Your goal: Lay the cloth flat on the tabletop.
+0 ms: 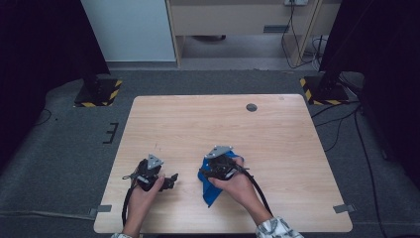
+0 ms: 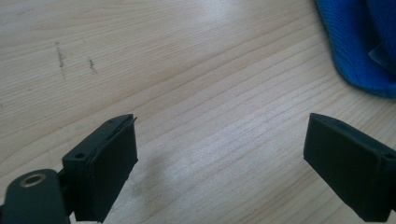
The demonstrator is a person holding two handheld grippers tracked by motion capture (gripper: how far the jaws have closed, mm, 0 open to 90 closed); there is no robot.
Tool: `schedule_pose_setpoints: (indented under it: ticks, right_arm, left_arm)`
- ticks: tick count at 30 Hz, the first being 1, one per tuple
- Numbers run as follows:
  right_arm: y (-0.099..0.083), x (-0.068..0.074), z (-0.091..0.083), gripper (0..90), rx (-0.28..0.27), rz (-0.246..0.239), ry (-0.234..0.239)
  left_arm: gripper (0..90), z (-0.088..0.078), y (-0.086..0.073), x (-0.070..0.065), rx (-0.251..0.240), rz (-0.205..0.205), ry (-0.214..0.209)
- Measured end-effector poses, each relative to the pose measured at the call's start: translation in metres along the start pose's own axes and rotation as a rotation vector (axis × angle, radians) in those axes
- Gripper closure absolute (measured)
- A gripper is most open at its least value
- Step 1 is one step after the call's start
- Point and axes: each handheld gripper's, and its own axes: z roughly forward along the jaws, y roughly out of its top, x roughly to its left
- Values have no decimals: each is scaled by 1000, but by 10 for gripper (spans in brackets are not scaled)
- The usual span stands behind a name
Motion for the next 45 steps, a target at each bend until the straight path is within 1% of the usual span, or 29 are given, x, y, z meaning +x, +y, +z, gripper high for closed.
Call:
schedule_pose_setpoints:
  ticks: [2,4,5,7,9,11,13,15,17,18,20,21,22,23,24,25,26,28,30,32,34,36,37,38,40,42,43,44,45]
  right_arm:
    - [3,-1,-15,436,-37,6,1]
    - [4,-3,-28,374,-65,23,22]
    - [4,-4,-33,364,-81,22,27]
    - [1,-7,-43,360,-109,9,9]
    - [-2,-12,-49,374,-115,18,-13]
    - [-10,-22,-55,391,-111,39,-59]
    - [-18,-31,-58,396,-110,67,-78]
    - [-30,-40,-58,398,-98,96,-95]
    - [-39,-46,-54,388,-84,131,-86]
    - [-43,-48,-50,386,-72,138,-79]
    - [-48,-49,-41,392,-52,135,-71]
    - [-50,-49,-37,423,-46,140,-63]
    - [-50,-48,-32,490,-42,139,-52]
    - [-50,-47,-29,583,-42,131,-43]
    - [-48,-44,-26,699,-58,119,-30]
    - [-45,-41,-24,761,-64,113,-17]
    - [-43,-40,-24,807,-69,104,-11]
    - [-35,-34,-23,848,-87,94,-8]
    - [-26,-27,-24,854,-102,69,8]
    - [-17,-17,-24,856,-123,54,33]
    - [-10,-6,-20,855,-128,35,52]
    - [-6,3,-11,849,-105,9,53]
    - [-5,5,-7,845,-87,1,54]
    - [-5,8,3,839,-50,-11,43]
    - [-8,7,21,814,9,-20,24]
    - [-11,3,31,778,44,-4,16]
    - [-12,2,33,754,47,5,18]
    - [-11,1,32,692,35,20,17]
    - [-10,1,29,637,23,20,17]
  left_arm:
    - [90,0,0,-1,7,7,3]
    - [90,-1,0,-2,7,10,5]
    - [90,-1,0,-3,6,11,6]
    - [90,-1,1,-3,4,11,7]
    - [96,0,1,-3,10,13,-1]
    - [101,0,1,-3,14,14,-5]
    - [101,0,1,-3,11,13,-6]
    - [101,0,1,-3,9,14,-5]
    - [101,0,1,-4,8,12,-6]
    - [101,0,1,-4,9,15,-5]
    - [101,-1,1,-4,10,17,-9]
    - [101,-1,0,-5,12,18,-12]
    - [101,-1,0,-5,10,17,-15]
    - [101,-1,0,-5,9,18,-18]
    - [102,-1,1,-5,6,18,-20]
    - [102,-2,1,-5,3,17,-21]
    - [103,-2,1,-5,-1,14,-23]
    - [105,-3,1,-5,-7,8,-26]
    - [107,-4,2,-4,-10,7,-29]
    - [108,-5,2,-4,-18,3,-31]
    - [112,-6,3,-4,-30,-1,-36]
    - [114,-7,4,-3,-40,0,-42]
    - [115,-8,5,-3,-47,-5,-45]
    - [115,-8,5,-3,-47,-5,-45]
    - [115,-7,5,-3,-44,0,-46]
    - [115,-7,4,-4,-41,0,-47]
    - [115,-7,4,-4,-39,2,-48]
    - [115,-7,4,-4,-38,4,-48]
    - [115,-6,4,-3,-36,9,-48]
